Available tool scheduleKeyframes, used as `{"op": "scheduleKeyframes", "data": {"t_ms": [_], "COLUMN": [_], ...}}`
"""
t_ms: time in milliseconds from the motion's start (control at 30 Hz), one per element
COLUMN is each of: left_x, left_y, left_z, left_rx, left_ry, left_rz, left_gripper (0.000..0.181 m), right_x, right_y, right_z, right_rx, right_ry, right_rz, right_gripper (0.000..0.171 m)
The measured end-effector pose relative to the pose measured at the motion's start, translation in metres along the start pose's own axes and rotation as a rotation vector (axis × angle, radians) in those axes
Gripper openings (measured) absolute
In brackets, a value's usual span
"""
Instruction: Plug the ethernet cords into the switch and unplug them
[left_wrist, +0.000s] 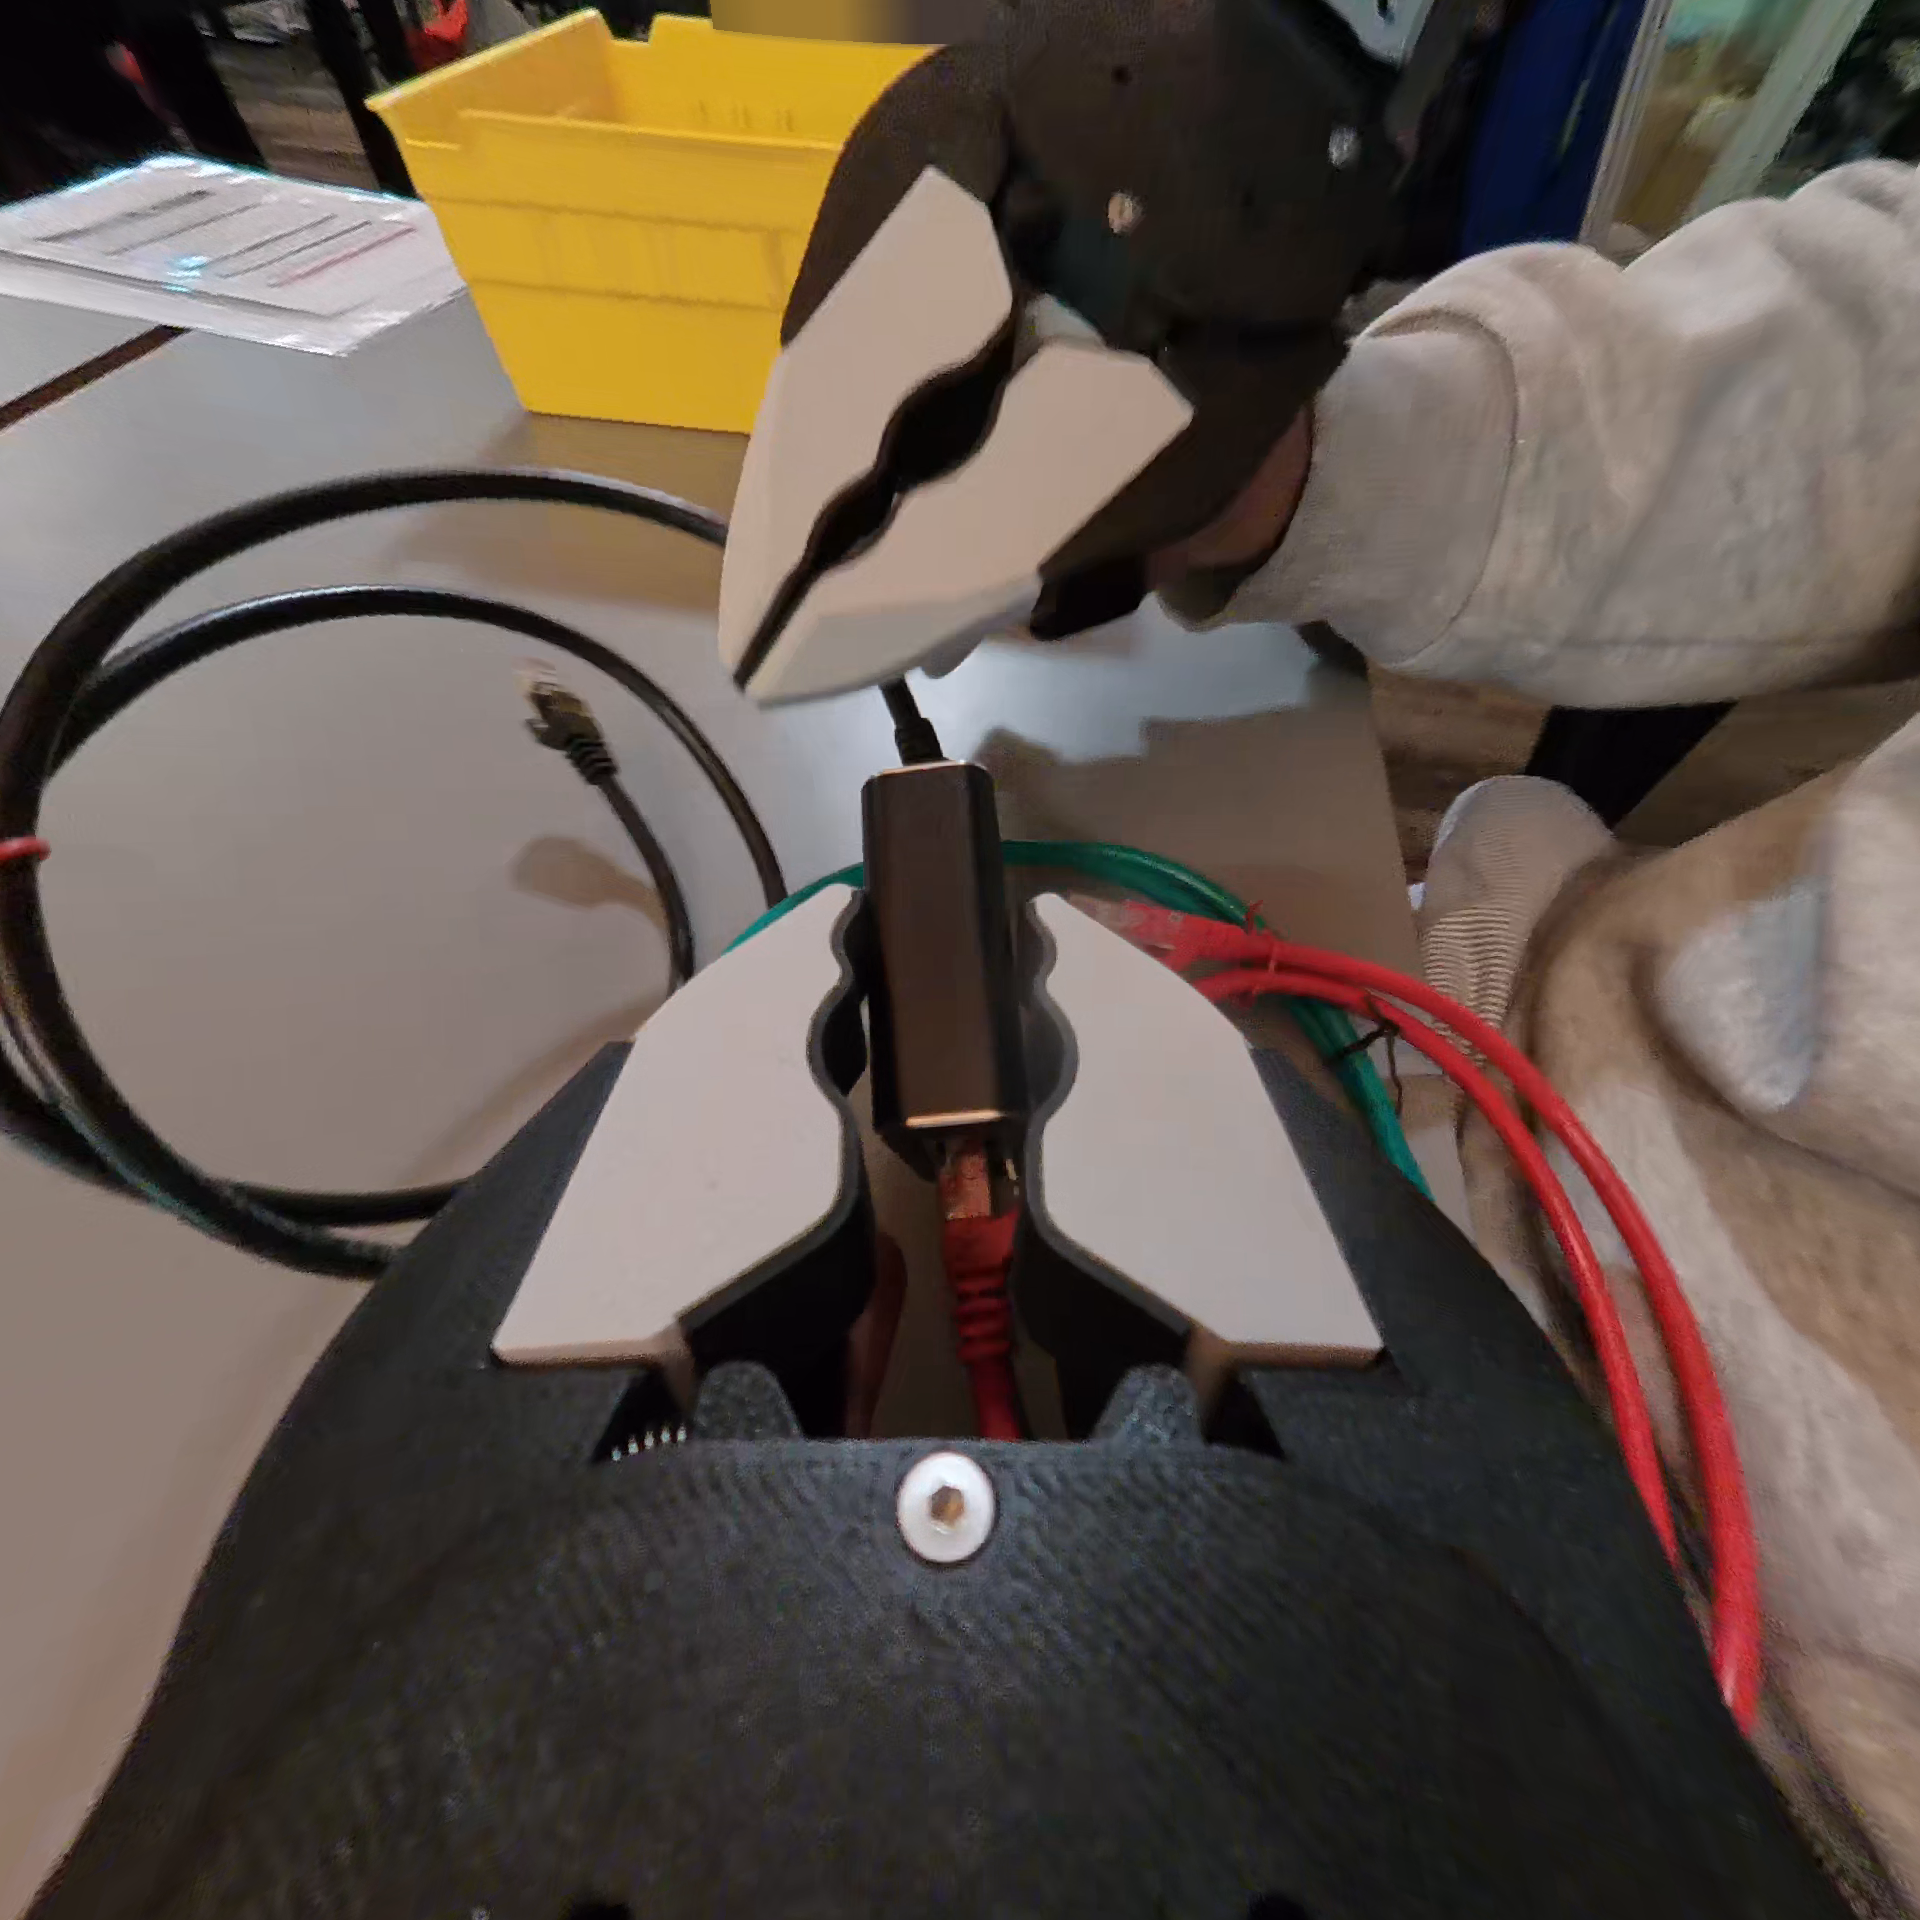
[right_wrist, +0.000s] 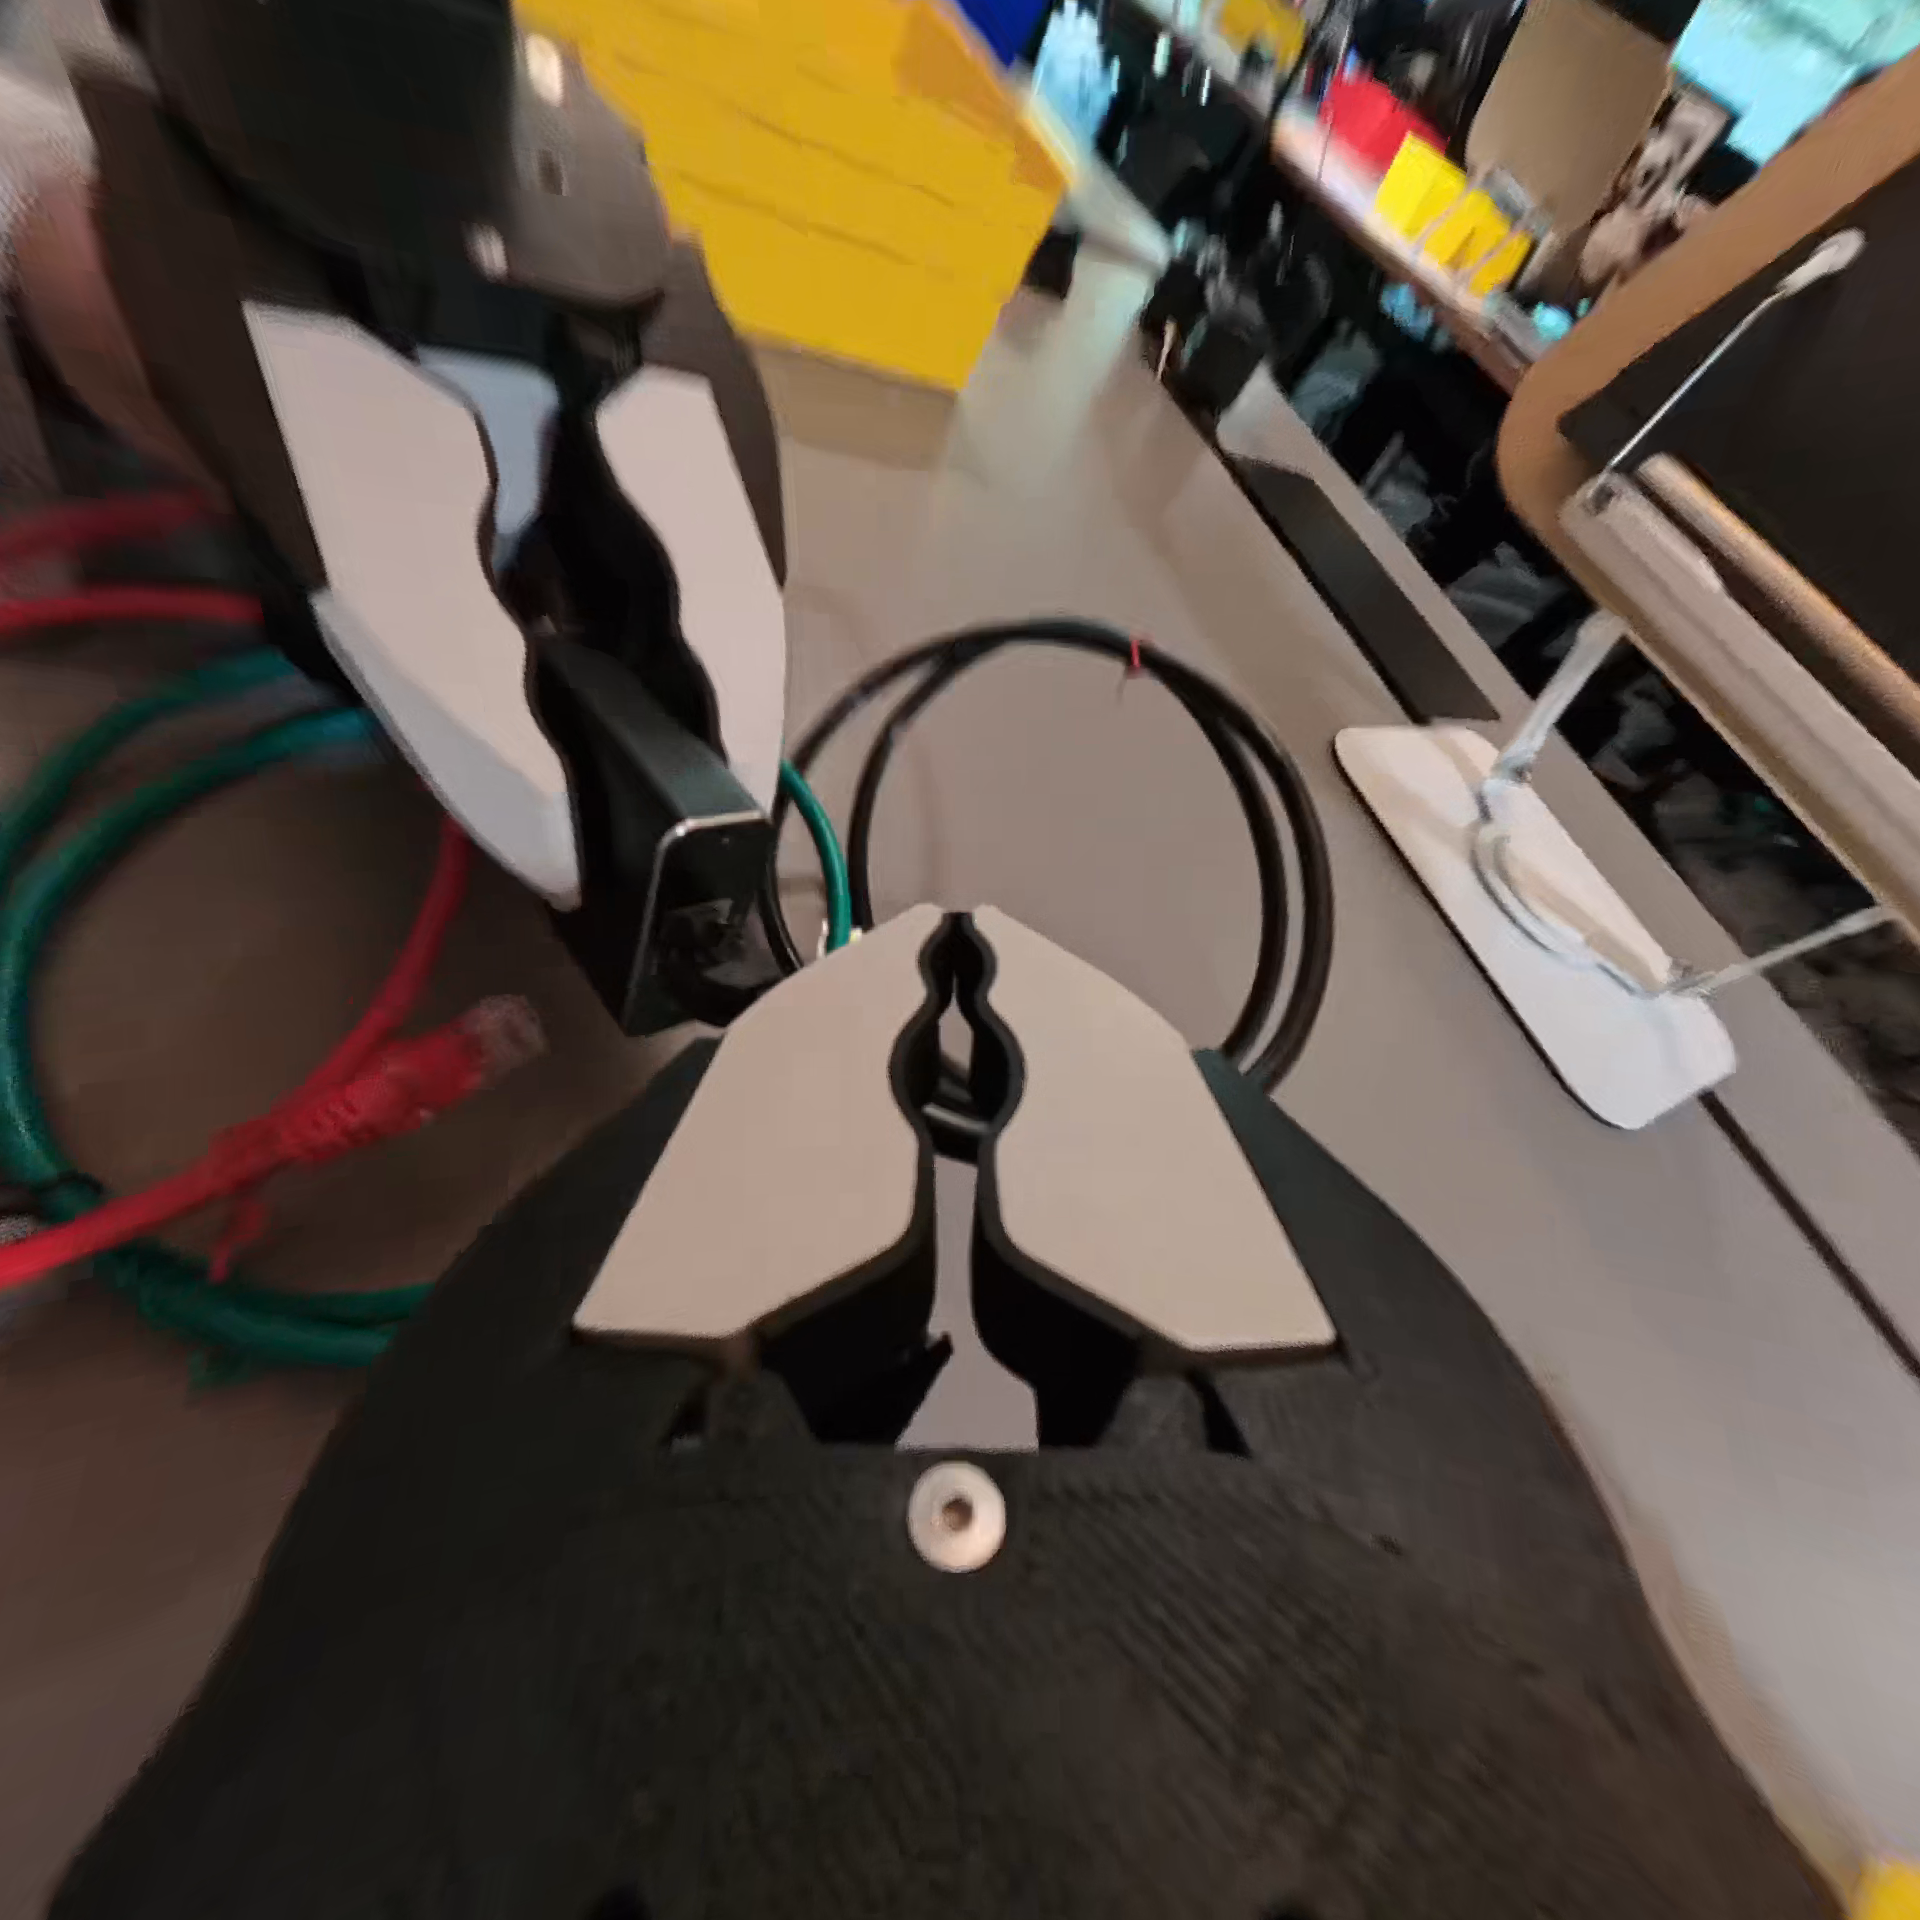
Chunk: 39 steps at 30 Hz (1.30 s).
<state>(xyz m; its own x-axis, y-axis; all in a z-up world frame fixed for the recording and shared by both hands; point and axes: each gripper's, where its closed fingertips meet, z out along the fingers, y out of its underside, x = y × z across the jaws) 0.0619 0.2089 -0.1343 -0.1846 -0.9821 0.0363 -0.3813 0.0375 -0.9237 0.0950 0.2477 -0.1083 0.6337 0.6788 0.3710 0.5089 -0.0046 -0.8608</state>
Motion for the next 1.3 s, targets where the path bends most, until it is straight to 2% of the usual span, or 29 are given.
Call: {"op": "scheduleKeyframes", "data": {"t_ms": [100,200,267,333,433,500,567,933,1300], "left_x": [-0.003,-0.010,-0.015,-0.015,-0.016,-0.017,-0.016,-0.014,-0.013], "left_y": [-0.006,-0.010,-0.003,0.000,0.000,0.001,0.002,0.002,-0.009], "left_z": [-0.005,-0.012,-0.012,-0.011,-0.011,-0.011,-0.011,-0.010,-0.014], "left_rx": [0.051,0.099,0.053,0.027,0.022,0.019,0.014,0.015,0.107], "left_ry": [0.004,-0.005,-0.037,-0.054,-0.073,-0.075,-0.072,-0.065,-0.004], "left_rz": [-0.019,-0.051,-0.028,0.004,0.033,0.035,0.046,0.071,-0.050], "left_gripper": [0.027,0.025,0.026,0.027,0.026,0.026,0.026,0.027,0.027], "right_x": [-0.003,-0.011,-0.011,-0.015,-0.025,-0.029,-0.030,-0.033,-0.028], "right_y": [-0.014,-0.008,-0.004,-0.003,-0.004,0.000,0.004,0.006,-0.005], "right_z": [-0.009,-0.001,0.006,0.007,0.007,0.010,0.011,0.012,0.007], "right_rx": [0.158,0.163,0.139,0.134,0.131,0.100,0.067,0.046,0.031], "right_ry": [-0.100,-0.158,-0.144,-0.168,-0.228,-0.241,-0.224,-0.239,-0.190], "right_rz": [0.106,0.140,0.147,0.153,0.179,0.160,0.107,0.108,0.103], "right_gripper": [0.000,0.000,0.018,0.019,0.036,0.036,0.026,0.025,0.023]}}
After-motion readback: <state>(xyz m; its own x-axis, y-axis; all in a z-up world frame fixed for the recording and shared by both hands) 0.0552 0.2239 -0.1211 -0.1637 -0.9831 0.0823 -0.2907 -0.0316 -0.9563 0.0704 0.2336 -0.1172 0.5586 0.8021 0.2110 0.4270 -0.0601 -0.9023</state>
